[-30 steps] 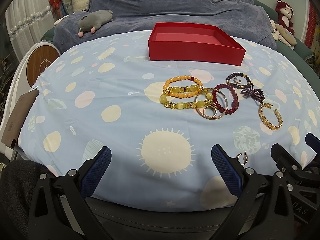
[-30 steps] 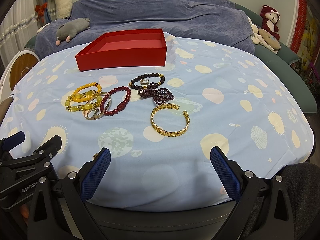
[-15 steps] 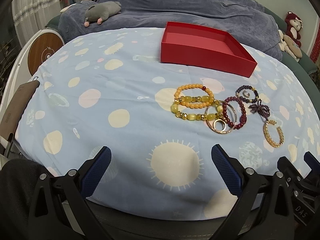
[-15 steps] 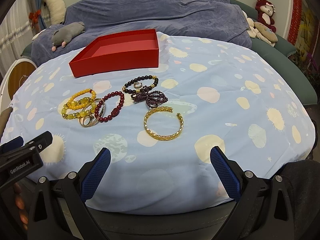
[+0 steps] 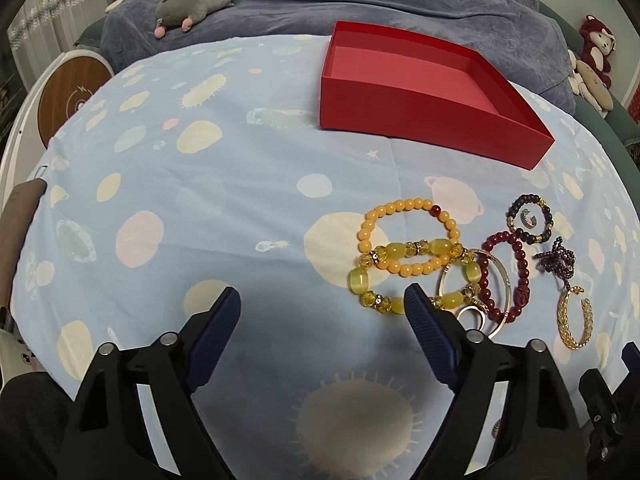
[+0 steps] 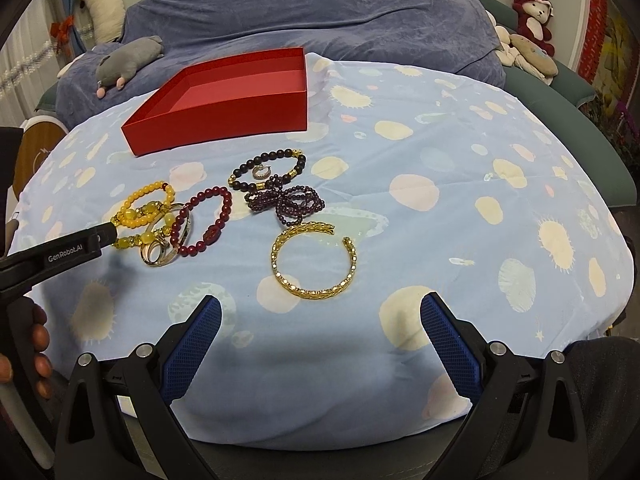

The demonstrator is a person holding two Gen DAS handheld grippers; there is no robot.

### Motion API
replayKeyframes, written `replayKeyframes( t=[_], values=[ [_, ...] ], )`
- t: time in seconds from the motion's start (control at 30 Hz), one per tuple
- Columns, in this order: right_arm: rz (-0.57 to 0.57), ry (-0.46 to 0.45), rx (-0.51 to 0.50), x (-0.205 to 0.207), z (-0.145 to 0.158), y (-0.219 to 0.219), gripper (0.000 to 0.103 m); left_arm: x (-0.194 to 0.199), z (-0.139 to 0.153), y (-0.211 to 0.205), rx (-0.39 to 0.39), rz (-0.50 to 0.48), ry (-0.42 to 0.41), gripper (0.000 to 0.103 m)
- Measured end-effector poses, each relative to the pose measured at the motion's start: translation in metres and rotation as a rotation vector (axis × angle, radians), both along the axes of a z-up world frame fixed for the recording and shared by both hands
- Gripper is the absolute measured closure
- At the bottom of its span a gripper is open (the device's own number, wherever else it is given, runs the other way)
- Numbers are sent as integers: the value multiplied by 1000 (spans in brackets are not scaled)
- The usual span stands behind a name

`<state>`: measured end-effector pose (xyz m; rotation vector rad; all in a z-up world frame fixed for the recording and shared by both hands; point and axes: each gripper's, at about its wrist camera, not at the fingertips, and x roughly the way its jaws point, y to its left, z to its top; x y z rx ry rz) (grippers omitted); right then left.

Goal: Organize jewelry
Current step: 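Grasp the yellow beaded bracelet with the left tool while the right tool grasps the gold cuff bangle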

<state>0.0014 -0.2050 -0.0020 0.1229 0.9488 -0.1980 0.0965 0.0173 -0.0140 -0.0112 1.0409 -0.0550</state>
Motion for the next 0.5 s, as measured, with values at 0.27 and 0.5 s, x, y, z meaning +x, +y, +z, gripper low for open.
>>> replayKeyframes(
  t=[0.27,0.5],
  values=[
    [-19,32,11,17,-7,-8,7,3,-1,-10,-59,-49,3,49],
    [-12,52,28,31,-13,-7,12,-1,-1,-17,-84,-106,5,93]
  ],
)
